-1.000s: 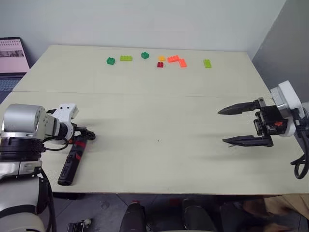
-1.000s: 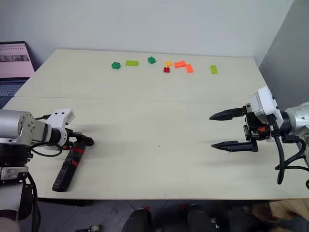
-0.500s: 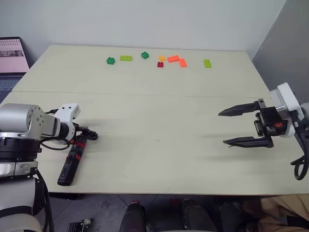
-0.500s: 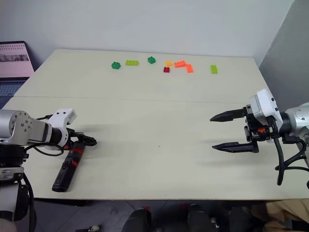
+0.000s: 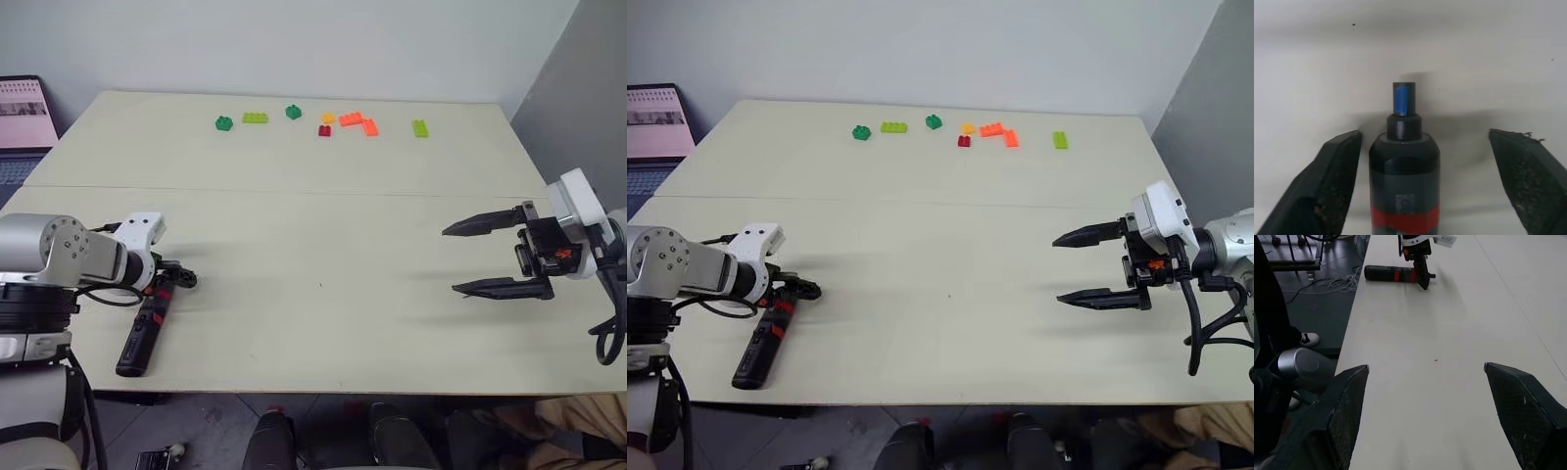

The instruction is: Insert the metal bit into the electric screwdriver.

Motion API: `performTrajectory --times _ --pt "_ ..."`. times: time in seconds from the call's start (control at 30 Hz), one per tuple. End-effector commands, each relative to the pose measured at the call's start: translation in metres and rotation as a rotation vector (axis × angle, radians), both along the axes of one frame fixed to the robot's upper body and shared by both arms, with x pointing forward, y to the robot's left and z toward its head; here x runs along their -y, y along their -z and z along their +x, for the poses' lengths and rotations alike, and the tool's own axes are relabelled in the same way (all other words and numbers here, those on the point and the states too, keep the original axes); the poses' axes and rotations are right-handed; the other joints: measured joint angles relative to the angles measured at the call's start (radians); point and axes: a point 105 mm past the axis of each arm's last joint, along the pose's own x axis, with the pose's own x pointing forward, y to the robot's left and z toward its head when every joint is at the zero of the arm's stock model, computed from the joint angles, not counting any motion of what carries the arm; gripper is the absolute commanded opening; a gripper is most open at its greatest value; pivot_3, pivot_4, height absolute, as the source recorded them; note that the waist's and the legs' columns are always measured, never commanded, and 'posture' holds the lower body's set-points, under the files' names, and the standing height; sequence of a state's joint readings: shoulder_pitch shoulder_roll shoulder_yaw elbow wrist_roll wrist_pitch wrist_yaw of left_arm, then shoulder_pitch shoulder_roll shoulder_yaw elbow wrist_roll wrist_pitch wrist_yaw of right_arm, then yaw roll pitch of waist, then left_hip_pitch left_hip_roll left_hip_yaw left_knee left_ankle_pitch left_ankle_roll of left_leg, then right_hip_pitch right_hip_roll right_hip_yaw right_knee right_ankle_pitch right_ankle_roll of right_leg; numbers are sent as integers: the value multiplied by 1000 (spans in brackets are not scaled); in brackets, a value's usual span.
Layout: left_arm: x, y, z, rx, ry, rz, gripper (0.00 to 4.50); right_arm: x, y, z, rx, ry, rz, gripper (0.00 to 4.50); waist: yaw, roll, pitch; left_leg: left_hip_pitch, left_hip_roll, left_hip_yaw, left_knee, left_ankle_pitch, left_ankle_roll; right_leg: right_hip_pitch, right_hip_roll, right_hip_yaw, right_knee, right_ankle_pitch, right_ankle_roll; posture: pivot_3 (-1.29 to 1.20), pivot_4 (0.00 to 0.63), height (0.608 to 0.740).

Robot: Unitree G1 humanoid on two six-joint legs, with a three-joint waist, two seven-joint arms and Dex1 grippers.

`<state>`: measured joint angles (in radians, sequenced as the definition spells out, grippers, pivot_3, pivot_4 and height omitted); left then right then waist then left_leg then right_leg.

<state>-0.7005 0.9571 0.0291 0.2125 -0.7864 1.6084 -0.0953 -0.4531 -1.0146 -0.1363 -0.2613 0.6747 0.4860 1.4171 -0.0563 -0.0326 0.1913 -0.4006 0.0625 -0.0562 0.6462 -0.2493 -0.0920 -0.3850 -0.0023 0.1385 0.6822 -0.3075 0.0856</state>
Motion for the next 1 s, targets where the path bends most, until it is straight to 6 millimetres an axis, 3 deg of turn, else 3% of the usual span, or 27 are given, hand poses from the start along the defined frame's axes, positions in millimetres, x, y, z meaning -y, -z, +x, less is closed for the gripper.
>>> performTrajectory --times 0.03,0.23,0.6,0.9,1.0 --pt "-5 -10 0 32 -21 16 3064 1 -7 -1 45 -5 -10 3963 0 0 0 0 0 0 0 0 0 0 0 0 0 0 0 0 150 740" --pt "-6 -14 2 46 -33 24 1690 1 -6 -1 44 -1 -9 3963 1 0 0 0 0 0 0 0 0 0 0 0 0 0 0 0 150 740" --pt "4 -30 10 110 24 47 1635 1 -8 0 41 9 -1 3963 1 0 0 0 0 0 0 0 0 0 0 -1 0 0 0 0 150 740" --pt "66 -66 29 303 352 -29 1635 3 -10 -1 44 40 15 3963 3 0 0 -1 0 -1 0 0 0 0 0 -1 -1 0 0 0 150 740" --pt "97 -79 36 406 474 -95 1635 5 -10 -3 48 66 22 3963 4 0 0 -1 0 -1 0 0 0 0 0 -1 -1 0 0 0 150 740"
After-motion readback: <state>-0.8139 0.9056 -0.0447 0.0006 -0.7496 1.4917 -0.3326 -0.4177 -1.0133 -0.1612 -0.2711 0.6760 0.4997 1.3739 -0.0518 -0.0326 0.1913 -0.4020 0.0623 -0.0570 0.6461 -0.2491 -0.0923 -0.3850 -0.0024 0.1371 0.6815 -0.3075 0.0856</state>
